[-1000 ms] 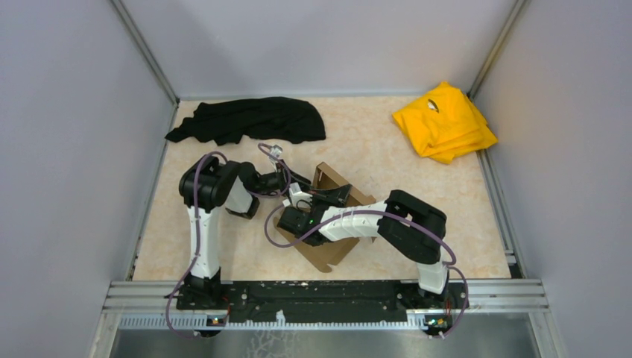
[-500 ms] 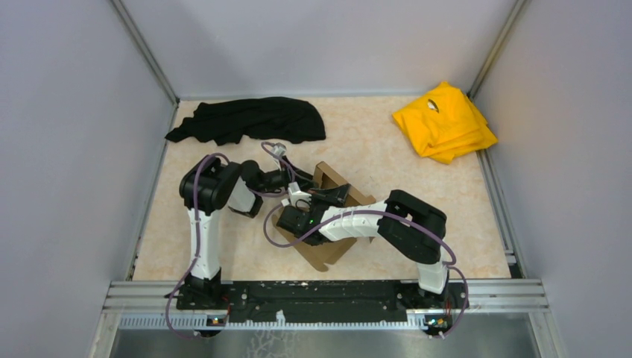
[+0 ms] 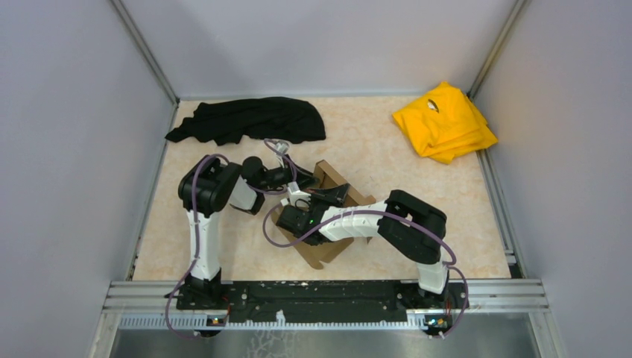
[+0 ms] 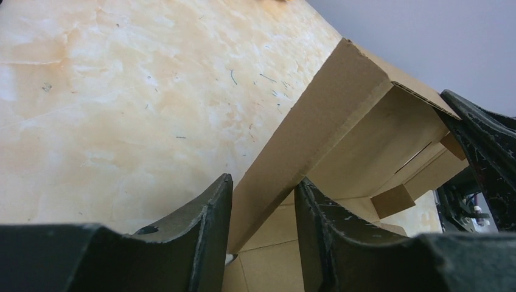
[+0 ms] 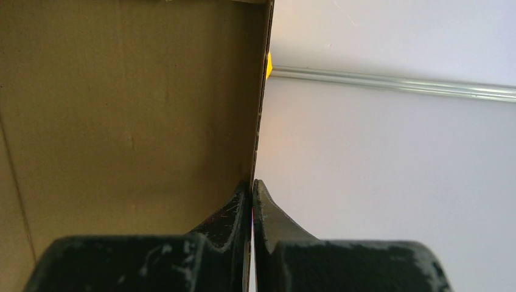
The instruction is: Fold the paper box
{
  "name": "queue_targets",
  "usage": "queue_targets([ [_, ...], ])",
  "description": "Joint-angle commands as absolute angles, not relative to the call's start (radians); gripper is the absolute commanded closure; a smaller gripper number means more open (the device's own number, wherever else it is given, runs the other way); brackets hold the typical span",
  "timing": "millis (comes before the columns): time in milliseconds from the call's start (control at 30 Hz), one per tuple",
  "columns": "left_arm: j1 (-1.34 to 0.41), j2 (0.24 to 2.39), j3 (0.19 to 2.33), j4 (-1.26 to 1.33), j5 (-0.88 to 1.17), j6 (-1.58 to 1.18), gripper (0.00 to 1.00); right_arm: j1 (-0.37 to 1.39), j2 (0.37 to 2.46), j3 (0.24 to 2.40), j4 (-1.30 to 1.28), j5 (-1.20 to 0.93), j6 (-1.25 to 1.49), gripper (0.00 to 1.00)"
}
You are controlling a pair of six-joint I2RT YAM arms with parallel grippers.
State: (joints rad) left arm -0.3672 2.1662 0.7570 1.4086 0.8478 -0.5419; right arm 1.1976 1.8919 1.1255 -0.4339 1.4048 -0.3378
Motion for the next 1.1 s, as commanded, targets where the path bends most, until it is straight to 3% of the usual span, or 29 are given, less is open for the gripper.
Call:
queue_targets([
  [0, -0.372, 2.131, 0.765, 1.363, 0.795, -0.486, 0.55, 1.215, 1.873, 1.105, -0.409, 1.306, -0.316, 1.00],
  [267, -0.373, 2.113, 0.752, 1.316, 0.762, -0.460, 0.70, 1.215, 1.874, 1.104, -0.412, 1.302, -0.307, 1.00],
  [400, -0.377, 2.096, 0.744, 1.272, 0.737, -0.431, 0.83, 1.215, 1.873, 1.103, -0.411, 1.296, -0.301, 1.00],
  [900, -0.416, 2.034, 0.708, 1.180, 0.623, -0.341, 1.00, 1.215, 1.854, 1.095, -0.408, 1.265, -0.282, 1.00],
  [1067, -0.426, 2.007, 0.707, 1.103, 0.592, -0.294, 1.00, 1.215, 1.834, 1.084, -0.387, 1.244, -0.283, 1.00],
])
